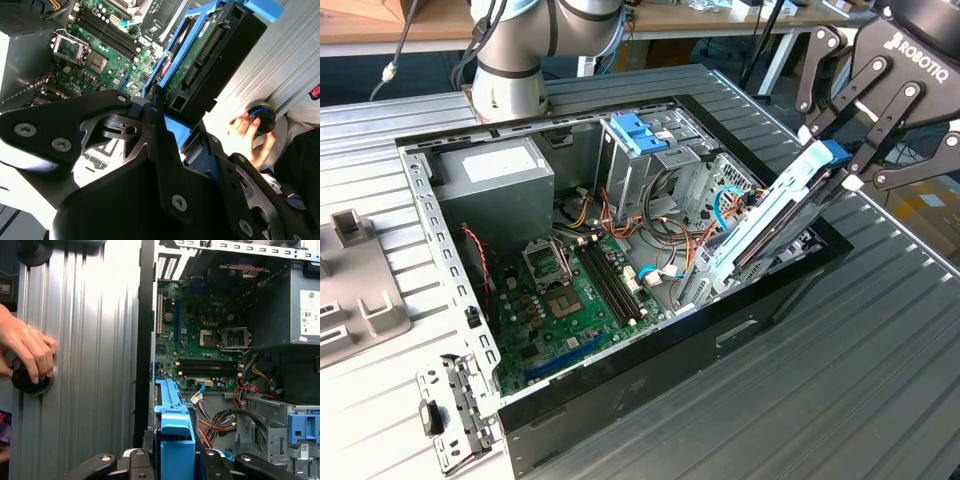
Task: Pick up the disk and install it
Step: 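Pick up the disk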
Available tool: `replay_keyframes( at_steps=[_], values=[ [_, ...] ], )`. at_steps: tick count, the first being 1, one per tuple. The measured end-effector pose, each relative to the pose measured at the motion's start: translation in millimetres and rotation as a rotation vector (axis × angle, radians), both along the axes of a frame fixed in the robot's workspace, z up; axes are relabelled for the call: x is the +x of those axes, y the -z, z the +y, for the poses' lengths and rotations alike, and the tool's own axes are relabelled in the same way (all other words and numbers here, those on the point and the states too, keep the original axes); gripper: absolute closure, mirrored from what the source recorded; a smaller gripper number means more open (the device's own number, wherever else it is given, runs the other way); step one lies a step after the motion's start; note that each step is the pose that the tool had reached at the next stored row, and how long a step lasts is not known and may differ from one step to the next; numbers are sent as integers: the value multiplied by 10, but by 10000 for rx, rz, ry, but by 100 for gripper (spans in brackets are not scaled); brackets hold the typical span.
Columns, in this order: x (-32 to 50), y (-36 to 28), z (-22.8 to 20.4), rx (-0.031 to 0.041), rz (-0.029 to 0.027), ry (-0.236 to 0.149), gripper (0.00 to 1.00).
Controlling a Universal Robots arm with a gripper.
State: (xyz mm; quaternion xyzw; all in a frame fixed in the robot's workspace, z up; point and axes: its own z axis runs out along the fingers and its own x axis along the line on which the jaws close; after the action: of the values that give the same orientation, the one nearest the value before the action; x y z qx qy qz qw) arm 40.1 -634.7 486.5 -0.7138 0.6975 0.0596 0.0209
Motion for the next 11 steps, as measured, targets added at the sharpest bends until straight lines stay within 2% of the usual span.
replay_keyframes(
  at_steps=[6, 9, 11],
  values=[
    [116, 0, 0, 1, 0, 0, 63],
    [225, 1, 0, 1, 0, 0, 63],
    [267, 0, 0, 1, 0, 0, 63]
  ],
)
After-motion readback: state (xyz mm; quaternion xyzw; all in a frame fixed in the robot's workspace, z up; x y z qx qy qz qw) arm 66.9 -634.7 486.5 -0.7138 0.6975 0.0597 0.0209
